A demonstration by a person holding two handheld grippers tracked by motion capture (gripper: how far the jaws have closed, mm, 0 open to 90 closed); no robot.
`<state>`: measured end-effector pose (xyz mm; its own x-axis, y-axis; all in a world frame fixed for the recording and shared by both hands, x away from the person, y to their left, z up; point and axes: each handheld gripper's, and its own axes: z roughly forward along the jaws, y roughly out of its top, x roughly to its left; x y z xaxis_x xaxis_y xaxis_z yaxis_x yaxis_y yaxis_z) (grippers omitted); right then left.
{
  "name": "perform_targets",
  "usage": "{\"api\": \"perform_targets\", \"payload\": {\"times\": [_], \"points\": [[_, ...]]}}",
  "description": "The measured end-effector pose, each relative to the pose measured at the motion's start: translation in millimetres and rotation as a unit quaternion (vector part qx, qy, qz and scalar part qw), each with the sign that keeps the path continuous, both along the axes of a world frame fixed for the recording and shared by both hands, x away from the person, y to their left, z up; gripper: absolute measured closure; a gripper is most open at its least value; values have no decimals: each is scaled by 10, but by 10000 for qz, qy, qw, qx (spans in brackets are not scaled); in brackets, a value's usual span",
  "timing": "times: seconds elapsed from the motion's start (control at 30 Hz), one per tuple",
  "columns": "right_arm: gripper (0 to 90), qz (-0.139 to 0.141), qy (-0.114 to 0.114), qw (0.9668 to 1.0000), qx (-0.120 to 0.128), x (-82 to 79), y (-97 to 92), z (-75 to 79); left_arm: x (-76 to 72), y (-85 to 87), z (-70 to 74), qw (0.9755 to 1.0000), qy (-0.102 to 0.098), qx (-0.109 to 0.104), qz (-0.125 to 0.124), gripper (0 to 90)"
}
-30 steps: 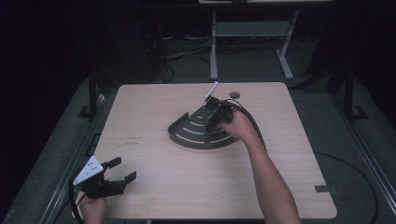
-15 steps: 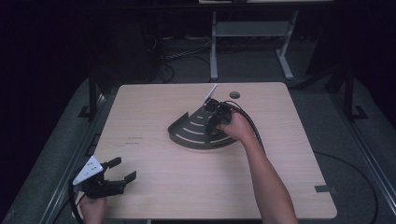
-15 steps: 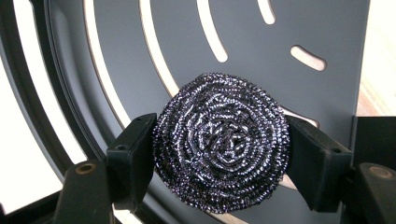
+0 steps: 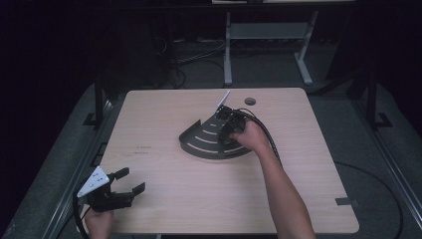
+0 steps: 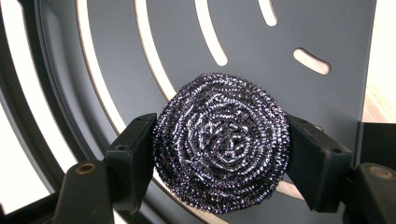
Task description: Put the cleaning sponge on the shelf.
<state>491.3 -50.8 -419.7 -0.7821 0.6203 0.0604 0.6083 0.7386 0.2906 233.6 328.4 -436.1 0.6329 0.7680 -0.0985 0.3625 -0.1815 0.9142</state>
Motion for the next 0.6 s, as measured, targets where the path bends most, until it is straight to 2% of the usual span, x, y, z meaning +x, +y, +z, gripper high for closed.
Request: {"api": "perform_targets", "payload": {"times": [0.6], "points": [[290,-58,85,9999,-71,28,3,-130,-2,12,1,10000,-3,-23,13,137]]}}
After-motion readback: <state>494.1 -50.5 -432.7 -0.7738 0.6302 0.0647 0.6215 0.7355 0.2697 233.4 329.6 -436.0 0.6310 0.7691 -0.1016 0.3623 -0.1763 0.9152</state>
